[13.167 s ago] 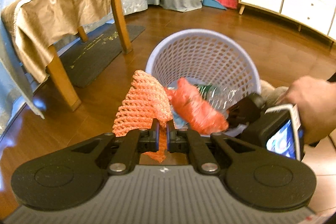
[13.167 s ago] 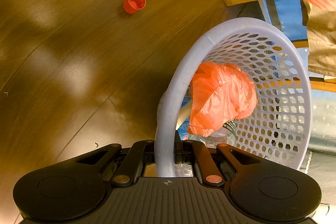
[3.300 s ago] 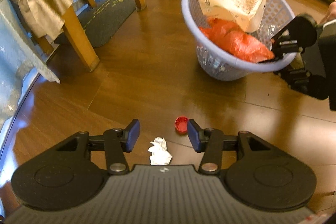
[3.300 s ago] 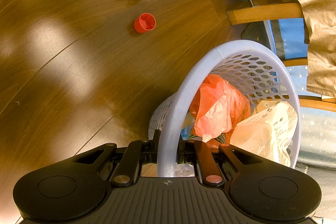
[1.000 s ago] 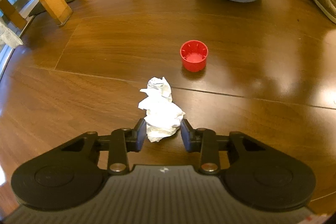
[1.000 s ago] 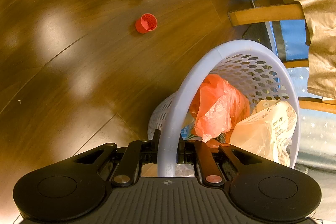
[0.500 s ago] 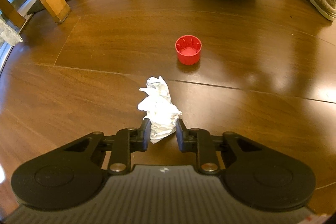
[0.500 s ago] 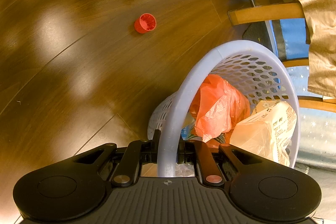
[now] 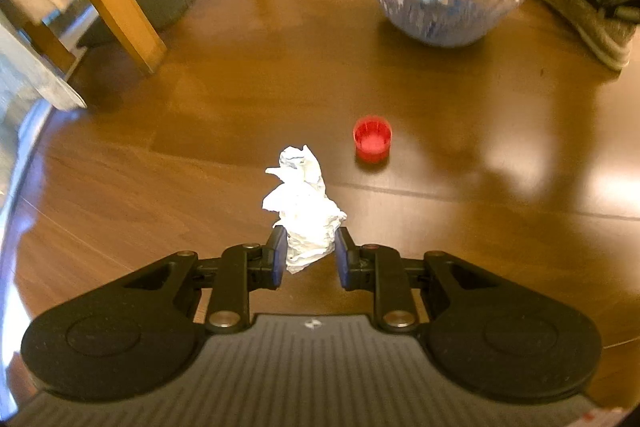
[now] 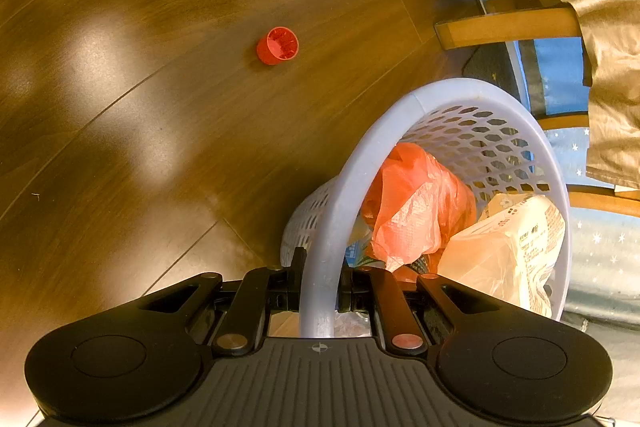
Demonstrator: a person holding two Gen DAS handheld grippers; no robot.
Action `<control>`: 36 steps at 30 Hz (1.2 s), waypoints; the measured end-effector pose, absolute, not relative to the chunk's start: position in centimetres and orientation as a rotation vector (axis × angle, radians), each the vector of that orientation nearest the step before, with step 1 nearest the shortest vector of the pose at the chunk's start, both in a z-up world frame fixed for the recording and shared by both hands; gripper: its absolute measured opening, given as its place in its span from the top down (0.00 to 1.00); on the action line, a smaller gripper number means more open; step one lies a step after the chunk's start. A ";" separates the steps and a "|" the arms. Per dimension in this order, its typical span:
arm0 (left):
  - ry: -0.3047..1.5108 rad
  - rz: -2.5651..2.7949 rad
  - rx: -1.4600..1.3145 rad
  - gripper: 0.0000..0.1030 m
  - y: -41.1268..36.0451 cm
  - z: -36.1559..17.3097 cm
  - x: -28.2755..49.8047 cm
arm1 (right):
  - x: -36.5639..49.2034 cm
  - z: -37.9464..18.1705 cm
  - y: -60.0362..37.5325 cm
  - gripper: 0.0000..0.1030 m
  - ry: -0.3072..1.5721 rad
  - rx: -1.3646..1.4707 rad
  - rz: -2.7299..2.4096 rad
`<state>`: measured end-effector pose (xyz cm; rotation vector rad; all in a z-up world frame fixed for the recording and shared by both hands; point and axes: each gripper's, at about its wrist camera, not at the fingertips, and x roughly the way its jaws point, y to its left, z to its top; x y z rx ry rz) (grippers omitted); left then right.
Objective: Collect trash
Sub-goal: 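Lift the tissue over the wastebasket and open the left tool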
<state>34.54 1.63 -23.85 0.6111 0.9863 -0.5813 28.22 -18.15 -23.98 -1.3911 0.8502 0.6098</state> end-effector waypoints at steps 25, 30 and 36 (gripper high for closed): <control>0.729 -0.743 0.522 0.80 -10.5 -10.0 36.4 | 27.7 -23.7 -18.2 0.93 0.831 -1.400 0.628; 0.720 -0.756 0.512 0.79 -12.2 -10.3 37.0 | 27.7 -23.7 -18.2 0.93 0.829 -1.399 0.627; 0.719 -0.744 0.473 0.57 -13.2 -11.0 38.2 | 27.7 -23.5 -18.2 0.94 0.833 -1.396 0.626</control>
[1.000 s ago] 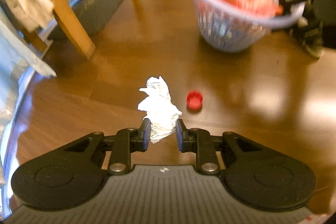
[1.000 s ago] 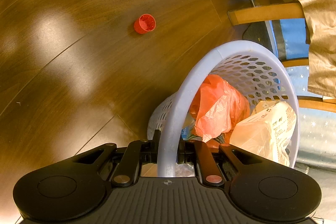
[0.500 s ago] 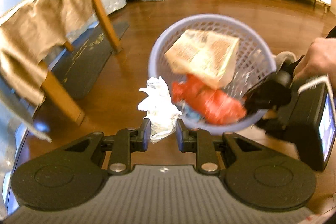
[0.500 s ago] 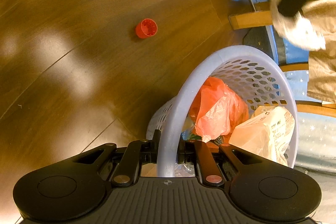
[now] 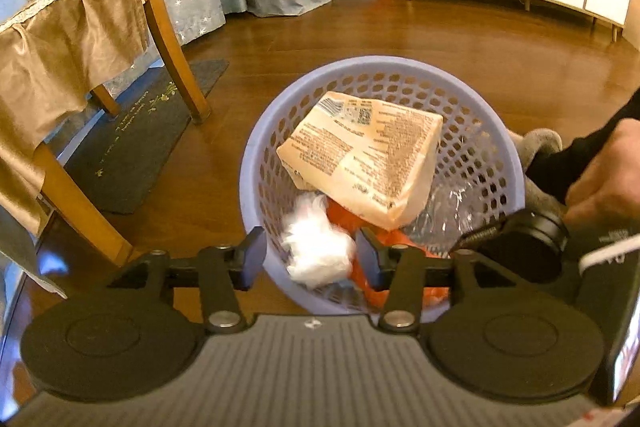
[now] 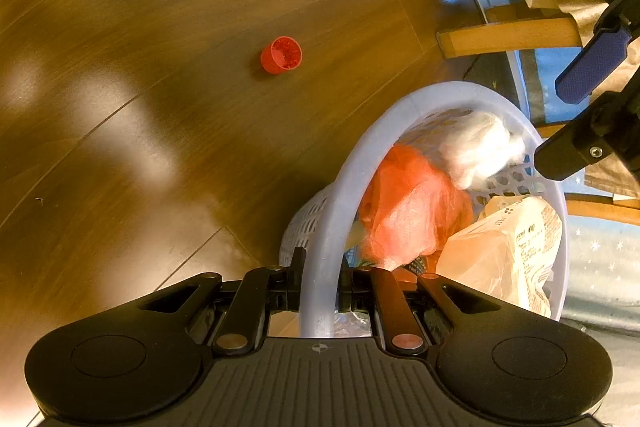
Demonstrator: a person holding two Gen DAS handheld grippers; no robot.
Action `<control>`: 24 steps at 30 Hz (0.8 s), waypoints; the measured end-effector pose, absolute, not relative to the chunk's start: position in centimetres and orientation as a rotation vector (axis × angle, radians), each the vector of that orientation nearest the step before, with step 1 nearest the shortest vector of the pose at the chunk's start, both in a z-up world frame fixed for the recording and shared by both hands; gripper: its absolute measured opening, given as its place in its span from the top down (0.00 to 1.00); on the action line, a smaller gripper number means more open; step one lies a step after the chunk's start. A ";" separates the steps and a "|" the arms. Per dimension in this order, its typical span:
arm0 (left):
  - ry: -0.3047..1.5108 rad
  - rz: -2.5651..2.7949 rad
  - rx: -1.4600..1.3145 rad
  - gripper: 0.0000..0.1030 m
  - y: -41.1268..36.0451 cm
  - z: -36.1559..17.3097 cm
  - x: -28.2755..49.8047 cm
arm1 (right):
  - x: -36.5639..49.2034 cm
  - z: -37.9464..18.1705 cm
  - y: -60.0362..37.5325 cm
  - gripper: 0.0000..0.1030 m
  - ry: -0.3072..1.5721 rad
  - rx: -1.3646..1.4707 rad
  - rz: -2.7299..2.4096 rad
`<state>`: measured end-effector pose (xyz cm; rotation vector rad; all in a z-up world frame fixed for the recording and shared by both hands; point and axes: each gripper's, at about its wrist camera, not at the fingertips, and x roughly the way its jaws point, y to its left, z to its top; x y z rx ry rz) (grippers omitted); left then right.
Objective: Collect trash
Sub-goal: 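Lift the tissue over the wastebasket and open the left tool, then move the left tool down to the red bottle cap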
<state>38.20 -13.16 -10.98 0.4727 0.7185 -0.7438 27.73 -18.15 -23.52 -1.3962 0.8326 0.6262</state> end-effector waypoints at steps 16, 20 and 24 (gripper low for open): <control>0.740 -0.686 0.503 0.57 -9.1 -11.0 36.9 | 27.7 -23.6 -18.2 0.93 0.833 -1.395 0.625; 0.754 -0.675 0.514 0.57 -8.2 -11.2 36.6 | 27.7 -23.6 -18.2 0.93 0.833 -1.395 0.626; 0.766 -0.660 0.525 0.57 -7.4 -11.4 36.5 | 27.7 -23.6 -18.2 0.93 0.832 -1.397 0.626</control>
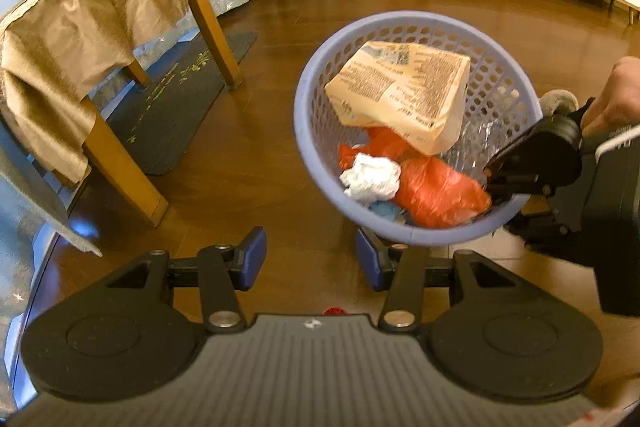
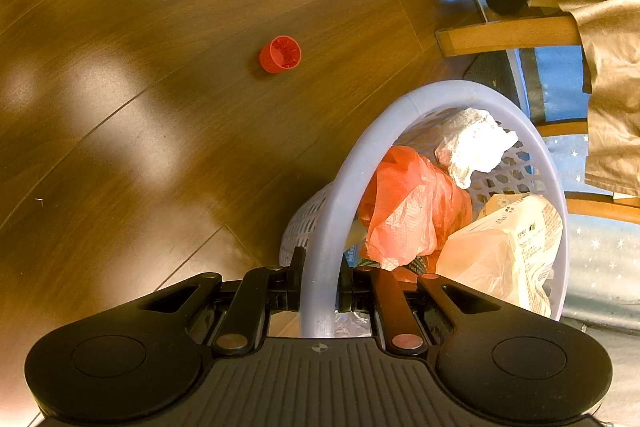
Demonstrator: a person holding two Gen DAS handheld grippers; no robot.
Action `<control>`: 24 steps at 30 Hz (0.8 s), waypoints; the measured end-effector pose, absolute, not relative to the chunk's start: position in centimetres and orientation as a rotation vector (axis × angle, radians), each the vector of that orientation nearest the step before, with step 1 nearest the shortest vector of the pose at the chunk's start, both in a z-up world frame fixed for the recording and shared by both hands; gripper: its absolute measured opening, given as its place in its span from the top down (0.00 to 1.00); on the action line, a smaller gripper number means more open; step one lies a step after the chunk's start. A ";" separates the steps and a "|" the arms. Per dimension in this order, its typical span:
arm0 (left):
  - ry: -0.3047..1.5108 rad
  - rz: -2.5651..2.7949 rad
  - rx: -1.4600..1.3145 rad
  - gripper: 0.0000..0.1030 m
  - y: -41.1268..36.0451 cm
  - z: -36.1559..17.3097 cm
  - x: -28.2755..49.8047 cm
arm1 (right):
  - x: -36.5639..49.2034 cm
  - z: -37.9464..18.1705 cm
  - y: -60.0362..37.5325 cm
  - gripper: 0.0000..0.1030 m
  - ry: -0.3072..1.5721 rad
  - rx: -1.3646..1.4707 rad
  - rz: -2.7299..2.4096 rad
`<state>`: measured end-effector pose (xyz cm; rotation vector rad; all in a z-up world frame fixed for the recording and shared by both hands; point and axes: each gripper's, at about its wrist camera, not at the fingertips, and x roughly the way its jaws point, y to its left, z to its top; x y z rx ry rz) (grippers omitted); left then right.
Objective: Collect trash
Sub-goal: 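Move the left tool down to the red bottle cap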
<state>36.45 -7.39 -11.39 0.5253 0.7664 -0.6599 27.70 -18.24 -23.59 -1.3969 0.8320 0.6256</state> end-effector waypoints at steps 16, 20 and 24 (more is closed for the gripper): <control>0.848 -0.582 0.548 0.55 -3.6 -14.4 35.4 | 27.7 -23.6 -18.3 0.93 0.832 -1.397 0.626; 0.865 -0.574 0.544 0.51 -3.3 -15.5 35.1 | 27.7 -23.6 -18.3 0.93 0.832 -1.397 0.626; 0.875 -0.572 0.550 0.49 -3.3 -16.6 34.8 | 27.7 -23.6 -18.3 0.93 0.832 -1.398 0.626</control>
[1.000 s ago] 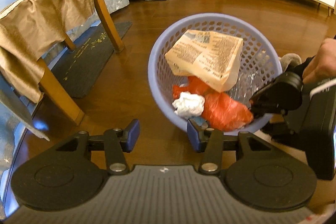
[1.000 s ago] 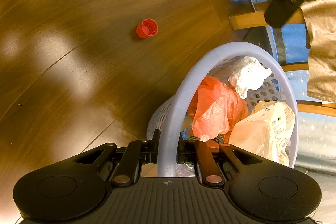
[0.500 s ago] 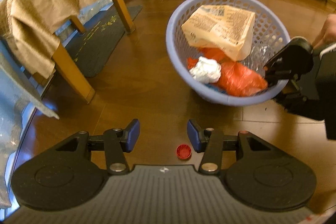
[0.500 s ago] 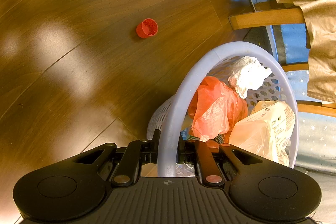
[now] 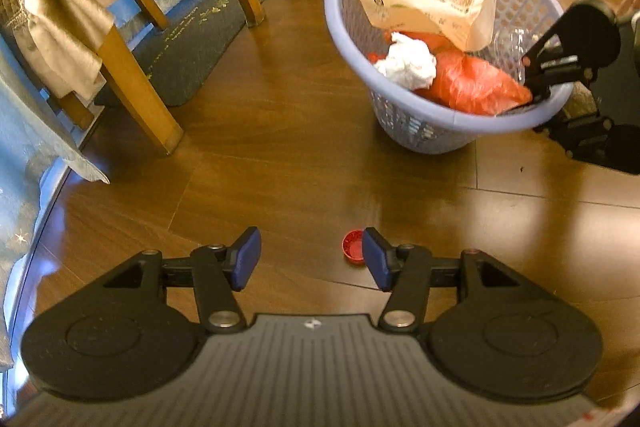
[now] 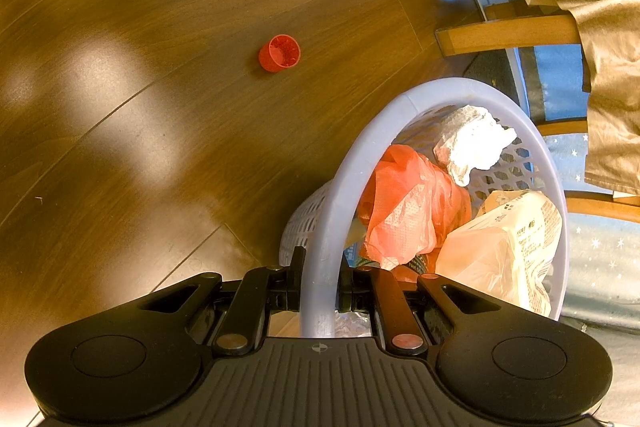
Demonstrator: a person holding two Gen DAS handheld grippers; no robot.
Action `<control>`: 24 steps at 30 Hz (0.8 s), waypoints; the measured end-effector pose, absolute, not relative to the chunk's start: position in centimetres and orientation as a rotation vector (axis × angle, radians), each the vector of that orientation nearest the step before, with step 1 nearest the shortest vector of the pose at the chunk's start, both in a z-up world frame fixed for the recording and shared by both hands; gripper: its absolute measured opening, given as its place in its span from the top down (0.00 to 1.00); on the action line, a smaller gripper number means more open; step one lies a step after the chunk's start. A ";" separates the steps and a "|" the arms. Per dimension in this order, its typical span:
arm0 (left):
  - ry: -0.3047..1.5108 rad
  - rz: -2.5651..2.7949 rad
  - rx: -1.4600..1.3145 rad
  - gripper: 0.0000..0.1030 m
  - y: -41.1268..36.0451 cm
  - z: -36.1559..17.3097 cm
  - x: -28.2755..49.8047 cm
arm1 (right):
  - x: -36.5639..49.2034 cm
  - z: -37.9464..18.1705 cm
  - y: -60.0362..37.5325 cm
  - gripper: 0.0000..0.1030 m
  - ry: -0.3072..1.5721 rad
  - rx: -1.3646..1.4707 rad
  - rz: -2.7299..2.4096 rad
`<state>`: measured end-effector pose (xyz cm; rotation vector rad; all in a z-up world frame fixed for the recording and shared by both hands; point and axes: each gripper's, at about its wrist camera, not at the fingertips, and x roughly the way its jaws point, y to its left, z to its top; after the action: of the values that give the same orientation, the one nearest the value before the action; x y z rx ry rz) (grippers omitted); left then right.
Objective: Collect trash
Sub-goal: 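Move the left tool down to the red bottle cap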
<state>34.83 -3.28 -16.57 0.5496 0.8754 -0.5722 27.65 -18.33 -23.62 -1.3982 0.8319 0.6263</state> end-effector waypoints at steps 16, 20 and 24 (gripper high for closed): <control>0.910 -0.607 0.585 0.47 -3.6 -20.3 34.5 | 27.7 -23.6 -18.2 0.93 0.831 -1.397 0.626; 0.911 -0.618 0.594 0.46 -3.8 -21.1 34.5 | 27.7 -23.6 -18.3 0.93 0.829 -1.399 0.626; 0.916 -0.620 0.593 0.46 -3.8 -22.0 34.8 | 27.7 -23.6 -18.3 0.93 0.829 -1.400 0.625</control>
<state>34.83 -3.78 -21.97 0.5927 0.9157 -0.6200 27.69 -18.35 -23.60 -1.4000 0.8288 0.6253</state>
